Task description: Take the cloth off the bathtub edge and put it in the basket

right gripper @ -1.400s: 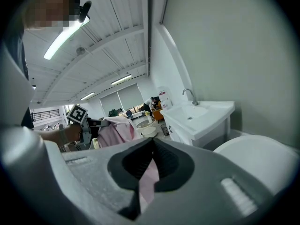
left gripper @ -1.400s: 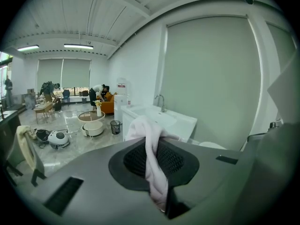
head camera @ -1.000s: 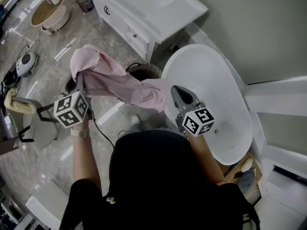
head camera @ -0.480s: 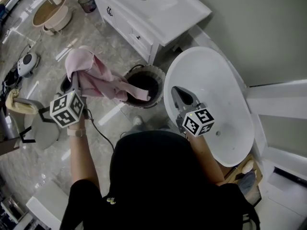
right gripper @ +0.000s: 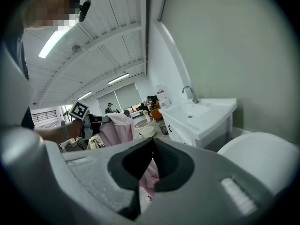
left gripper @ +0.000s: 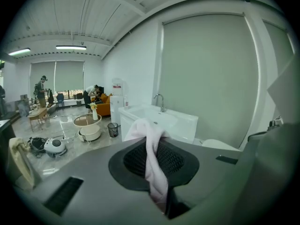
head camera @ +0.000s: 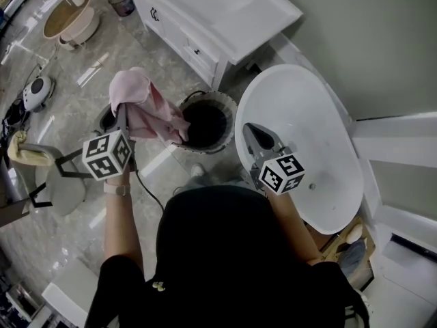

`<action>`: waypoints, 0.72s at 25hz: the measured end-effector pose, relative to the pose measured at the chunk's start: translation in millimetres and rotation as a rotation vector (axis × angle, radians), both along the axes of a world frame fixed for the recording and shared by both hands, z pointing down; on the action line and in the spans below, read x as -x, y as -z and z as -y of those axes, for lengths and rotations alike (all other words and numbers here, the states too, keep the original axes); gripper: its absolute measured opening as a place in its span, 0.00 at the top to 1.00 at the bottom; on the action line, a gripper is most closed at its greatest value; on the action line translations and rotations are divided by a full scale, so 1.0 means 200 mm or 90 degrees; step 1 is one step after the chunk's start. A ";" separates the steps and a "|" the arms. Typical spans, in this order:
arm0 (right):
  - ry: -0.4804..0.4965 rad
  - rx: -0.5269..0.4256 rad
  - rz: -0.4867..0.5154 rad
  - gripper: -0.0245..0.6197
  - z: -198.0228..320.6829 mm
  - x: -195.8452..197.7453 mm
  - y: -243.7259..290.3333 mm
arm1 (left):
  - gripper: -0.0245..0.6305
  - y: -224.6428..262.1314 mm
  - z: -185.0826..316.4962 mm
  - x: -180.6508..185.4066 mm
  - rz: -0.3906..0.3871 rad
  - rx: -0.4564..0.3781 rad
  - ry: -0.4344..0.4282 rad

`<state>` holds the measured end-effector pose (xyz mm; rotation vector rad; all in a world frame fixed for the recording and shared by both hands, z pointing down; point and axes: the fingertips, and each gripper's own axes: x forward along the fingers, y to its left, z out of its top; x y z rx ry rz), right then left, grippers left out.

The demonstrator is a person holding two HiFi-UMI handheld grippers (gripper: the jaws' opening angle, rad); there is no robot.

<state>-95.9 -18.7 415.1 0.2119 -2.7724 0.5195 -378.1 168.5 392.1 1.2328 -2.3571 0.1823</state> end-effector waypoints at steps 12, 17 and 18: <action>-0.072 0.011 -0.029 0.97 0.16 -0.21 -0.08 | 0.89 -0.26 0.40 -0.24 -0.062 0.033 -0.104; -0.106 0.015 -0.041 0.97 0.22 -0.34 -0.11 | 0.89 -0.36 0.55 -0.36 -0.084 0.048 -0.146; -0.113 0.016 -0.044 0.97 0.23 -0.36 -0.12 | 0.89 -0.39 0.58 -0.38 -0.089 0.052 -0.154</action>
